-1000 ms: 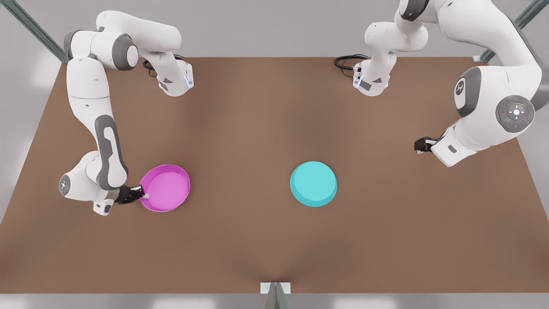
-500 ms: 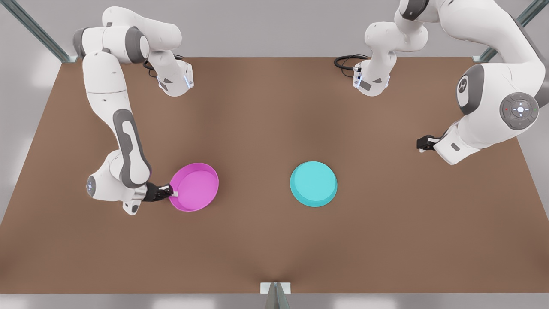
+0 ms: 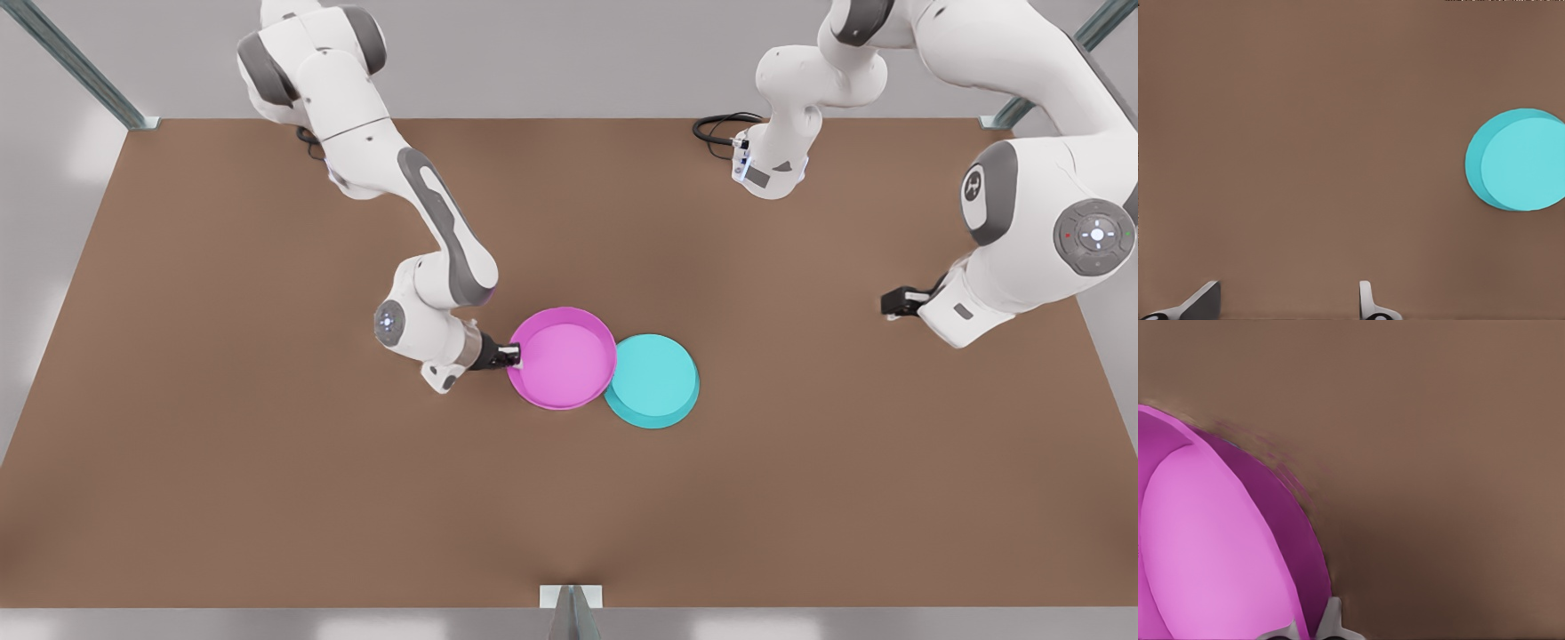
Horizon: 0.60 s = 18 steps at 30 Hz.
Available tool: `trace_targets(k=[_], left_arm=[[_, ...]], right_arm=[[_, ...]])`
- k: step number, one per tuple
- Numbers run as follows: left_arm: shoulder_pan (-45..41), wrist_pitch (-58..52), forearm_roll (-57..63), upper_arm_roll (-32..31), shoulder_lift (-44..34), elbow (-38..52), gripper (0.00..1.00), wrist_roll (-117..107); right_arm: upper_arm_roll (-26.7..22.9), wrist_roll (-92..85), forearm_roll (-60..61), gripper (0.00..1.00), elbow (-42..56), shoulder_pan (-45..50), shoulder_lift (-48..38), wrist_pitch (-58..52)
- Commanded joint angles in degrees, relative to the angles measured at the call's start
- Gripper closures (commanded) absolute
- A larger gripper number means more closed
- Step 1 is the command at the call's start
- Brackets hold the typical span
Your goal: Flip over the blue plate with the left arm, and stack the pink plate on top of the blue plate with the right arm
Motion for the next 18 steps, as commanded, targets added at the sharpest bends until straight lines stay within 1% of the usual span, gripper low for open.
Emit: trace_targets(k=[1, 5, 7, 11, 14, 16, 18], left_arm=[[-0.08, 0.0, 0.17, 0.0, 0.05, 0.0, 0.0, 0.0], [0.01, 0.0, 0.17, 0.26, 0.05, 0.0, 0.0, 0.0], [0.01, 0.09, 0.08, 0.88, 0.14, 0.0, 0.0, 0.79], [0.01, 0.09, 0.08, 0.88, 0.23, 0.0, 0.0, 0.79], [0.01, 0.09, 0.17, 0.88, 0.23, 0.0, 0.0, 0.79], [0.01, 0.09, 0.08, 0.88, 0.23, 0.0, 0.0, 0.79], [0.01, 0.09, 0.08, 0.88, 0.23, 0.0, 0.0, 0.79]], right_arm=[[-0.4, 1.14, -0.45, 0.79, 0.13, 0.95, 0.28, 0.2], [-1.02, 7.64, 1.83, 0.79, 0.83, 8.59, 3.79, 8.01], [-1.02, 12.04, 3.68, 0.79, 3.11, 11.85, 5.64, 9.52], [-1.11, 20.74, 3.42, 0.79, 8.21, 13.7, 7.04, 9.52], [-1.02, 22.06, 3.33, 0.79, 10.49, 14.49, 10.12, 11.89], [-1.11, 23.82, 3.24, 0.79, 13.31, 14.49, 12.23, 11.98], [-1.11, 24.17, 3.07, 0.79, 13.75, 14.4, 12.93, 11.98]])
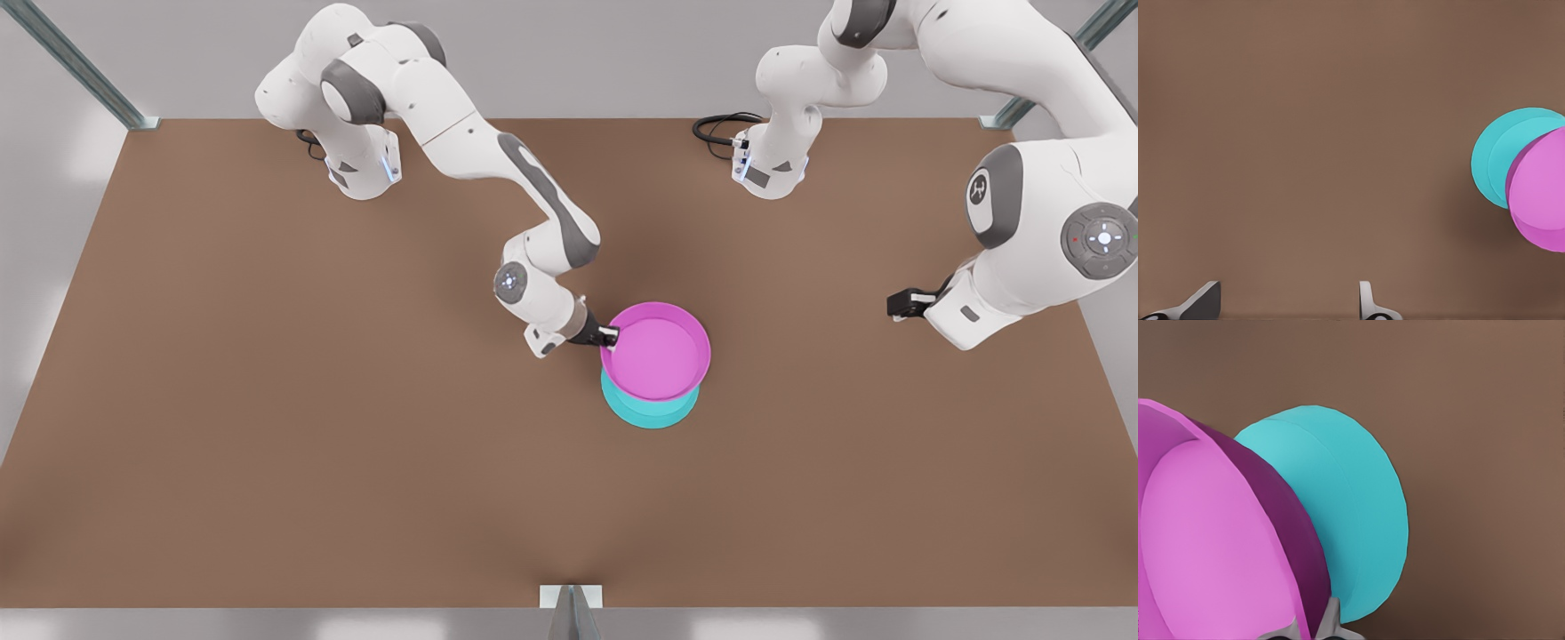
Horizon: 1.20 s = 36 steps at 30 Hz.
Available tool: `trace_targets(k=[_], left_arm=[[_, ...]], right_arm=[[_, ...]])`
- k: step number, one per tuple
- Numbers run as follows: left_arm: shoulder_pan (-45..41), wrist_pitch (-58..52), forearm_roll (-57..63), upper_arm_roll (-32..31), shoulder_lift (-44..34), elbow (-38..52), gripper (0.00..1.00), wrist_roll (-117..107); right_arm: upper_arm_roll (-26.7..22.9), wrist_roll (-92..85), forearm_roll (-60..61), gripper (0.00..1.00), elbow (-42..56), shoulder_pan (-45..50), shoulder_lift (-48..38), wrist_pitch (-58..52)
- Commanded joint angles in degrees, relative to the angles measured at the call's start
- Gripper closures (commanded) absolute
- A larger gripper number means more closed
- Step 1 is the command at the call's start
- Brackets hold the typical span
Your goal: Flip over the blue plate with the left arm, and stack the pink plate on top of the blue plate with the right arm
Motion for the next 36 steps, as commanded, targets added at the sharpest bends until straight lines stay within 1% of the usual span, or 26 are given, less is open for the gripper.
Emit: trace_targets(k=[1, 4, 5, 7, 8, 10, 11, 12, 13, 15, 16, 19, 20, 21, 22, 23, 24, 25, 26, 28, 29, 30, 31, 32, 33, 36], left_arm=[[0.0, 0.0, -0.01, 0.0, -0.04, 0.0, 0.0, 0.0], [-0.09, -0.09, -0.01, 0.0, -0.04, 0.0, 0.0, 0.0], [-0.17, -0.09, 0.08, 0.0, -0.13, 0.0, 0.0, 0.0], [-0.17, -0.09, 0.08, 0.0, -0.04, 0.0, 0.0, -0.09], [-0.17, -0.09, 0.08, 0.0, -0.04, 0.0, 0.0, 0.0], [-0.17, 0.0, 0.08, 0.0, -0.04, 0.0, 0.0, -0.09], [-0.17, 0.0, 0.08, 0.0, -0.04, 0.0, 0.0, -0.09], [-0.17, 0.0, 0.08, 0.0, -0.04, 0.0, 0.0, 0.0], [-0.17, 0.0, 0.08, 0.0, -0.04, 0.0, 0.0, -0.09], [-0.17, 0.0, 0.08, 0.0, -0.04, 0.0, 0.0, -0.09], [-0.17, 0.0, 0.08, 0.0, -0.04, 0.0, 0.0, -0.09], [-0.26, 0.0, 0.08, 0.0, -0.04, 0.0, 0.0, -0.09], [-0.17, 0.0, 0.08, -0.08, -0.04, 0.0, 0.0, -0.09], [-0.17, 0.09, 0.08, -0.08, -0.04, 0.0, 0.0, -0.09], [-0.17, 0.09, -0.01, -0.08, -0.04, 0.0, 0.0, -0.09], [-0.17, 0.09, -0.1, -0.08, -0.04, 0.0, 0.0, -0.09], [-0.26, 0.09, -0.1, -0.08, -0.04, 0.0, 0.0, -0.09], [-0.26, 0.0, -0.1, -0.17, -0.13, 0.0, 0.0, -0.09], [-0.26, 0.0, -0.1, -0.17, -0.13, 0.09, 0.0, -0.09], [-0.26, 0.0, -0.27, -0.26, -0.04, 0.88, 0.0, -0.09], [-0.26, 0.0, -0.27, -0.26, 0.05, 0.88, 0.0, -0.09], [-0.26, 0.09, -0.27, -0.26, 0.05, 0.88, 0.0, -0.09], [-0.26, 0.0, -0.27, -0.26, 0.05, 0.88, 0.0, -0.09], [-0.26, 0.0, -0.27, -0.26, 0.05, 0.88, 0.0, -0.09], [-0.26, 0.0, -0.27, -0.26, 0.05, 0.88, 0.0, -0.09], [-0.26, 0.0, -0.27, -0.26, 0.05, 0.88, 0.0, -0.09]], right_arm=[[-0.03, 0.5, -0.62, 0.79, -0.07, 0.01, 0.01, -0.16], [0.06, 0.59, -0.53, 0.79, -0.07, 0.01, 0.01, -0.16], [-0.03, 0.59, -0.53, 0.72, -0.07, 0.01, 0.01, -0.16], [-0.03, 1.99, -0.53, 0.4, 0.37, 0.01, 0.01, -0.16], [-0.03, 2.08, -0.45, 0.37, 0.55, 0.01, 0.1, -0.16], [-0.03, 3.66, -0.53, 0.36, 2.31, 0.01, 1.16, -0.16], [-0.03, 3.66, -0.53, 0.3, 2.39, 0.01, 1.24, -0.16], [-0.03, 3.66, -0.62, 0.11, 2.31, 0.01, 1.16, -0.16], [-0.03, 3.58, -0.71, 0.06, 2.31, 0.01, 1.16, -0.16], [-0.03, 3.14, -0.71, 0.06, 2.04, 0.01, 0.89, -0.16], [-1.35, 2.96, -3.08, 0.04, 1.25, -0.16, -1.83, -1.12], [-1.52, 2.17, -3.88, 0.02, -2.88, -0.95, -7.54, -1.21], [-1.7, -0.37, -3.96, 0.0, -5.42, -2.09, -10.09, -1.21], [-1.7, -5.82, -4.14, 0.0, -10.08, -4.9, -13.87, -1.3], [-1.7, -10.9, -4.31, 0.0, -13.15, -8.23, -17.55, -3.74], [-1.7, -16.1, -8.16, 0.0, -14.92, -14.29, -21.95, -11.2], [-1.79, -16.38, -20.0, 0.0, -15.62, -18.61, -25.55, -17.54], [-1.7, -17.34, -30.14, 0.0, -15.62, -23.01, -28.37, -24.67], [-1.7, -20.24, -34.28, 0.0, -15.54, -28.63, -30.4, -30.39], [-1.61, -23.22, -42.19, 0.0, -15.19, -35.93, -33.03, -35.48], [-1.26, -26.48, -47.81, 0.0, -13.26, -38.74, -34.7, -39.79], [0.75, -26.48, -51.59, 0.0, -7.81, -43.48, -34.18, -47.43], [5.94, -26.22, -53.27, 0.0, -6.66, -49.99, -34.88, -49.2], [6.91, -26.22, -53.88, 0.0, -5.78, -52.28, -36.37, -50.08], [6.56, -26.22, -56.87, 0.0, -4.73, -52.46, -36.81, -50.96], [5.95, -26.48, -56.7, 0.0, -3.32, -54.22, -36.81, -52.1]])
